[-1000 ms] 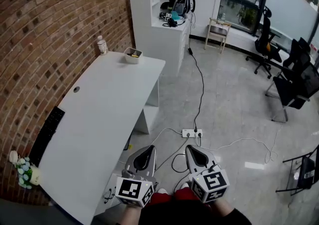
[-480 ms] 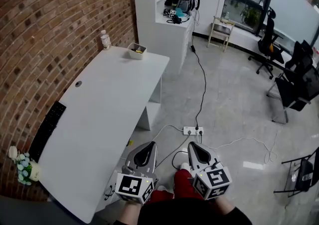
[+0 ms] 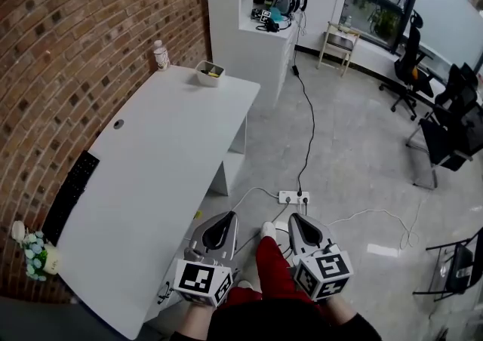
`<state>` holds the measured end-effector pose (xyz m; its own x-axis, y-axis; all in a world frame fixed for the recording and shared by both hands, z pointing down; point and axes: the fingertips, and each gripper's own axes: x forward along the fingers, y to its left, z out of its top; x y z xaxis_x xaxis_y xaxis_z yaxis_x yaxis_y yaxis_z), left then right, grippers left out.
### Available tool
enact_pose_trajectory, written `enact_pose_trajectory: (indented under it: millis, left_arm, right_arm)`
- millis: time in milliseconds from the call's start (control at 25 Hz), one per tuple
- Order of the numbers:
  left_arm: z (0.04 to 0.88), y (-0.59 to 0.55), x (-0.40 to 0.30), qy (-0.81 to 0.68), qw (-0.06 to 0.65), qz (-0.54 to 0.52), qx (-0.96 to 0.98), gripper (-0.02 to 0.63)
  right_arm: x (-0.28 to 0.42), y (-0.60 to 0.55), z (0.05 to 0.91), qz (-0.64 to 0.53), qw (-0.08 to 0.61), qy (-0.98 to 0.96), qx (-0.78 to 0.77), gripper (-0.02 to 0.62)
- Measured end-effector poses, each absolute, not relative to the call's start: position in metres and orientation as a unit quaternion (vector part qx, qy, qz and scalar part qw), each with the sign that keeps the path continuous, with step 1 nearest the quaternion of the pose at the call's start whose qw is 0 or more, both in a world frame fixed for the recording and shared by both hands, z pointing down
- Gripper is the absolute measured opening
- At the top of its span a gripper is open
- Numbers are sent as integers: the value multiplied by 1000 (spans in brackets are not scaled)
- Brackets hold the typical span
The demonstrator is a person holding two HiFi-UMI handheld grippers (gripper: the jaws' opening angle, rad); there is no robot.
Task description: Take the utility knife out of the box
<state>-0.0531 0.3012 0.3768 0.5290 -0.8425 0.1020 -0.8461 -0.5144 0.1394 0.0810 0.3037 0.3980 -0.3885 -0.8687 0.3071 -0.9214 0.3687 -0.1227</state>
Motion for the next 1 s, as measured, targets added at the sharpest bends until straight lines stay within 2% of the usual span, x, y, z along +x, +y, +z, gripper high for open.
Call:
enact_pose_trajectory:
  millis: [520, 1000]
  left_arm:
    - [393, 257, -46, -487, 100, 30, 867, 3]
    - [398, 202, -41, -511, 96, 41, 853, 3]
  right_arm:
    - [72, 257, 407, 146, 104, -834, 521, 8]
    - [93, 195, 401, 139, 97, -836, 523, 8]
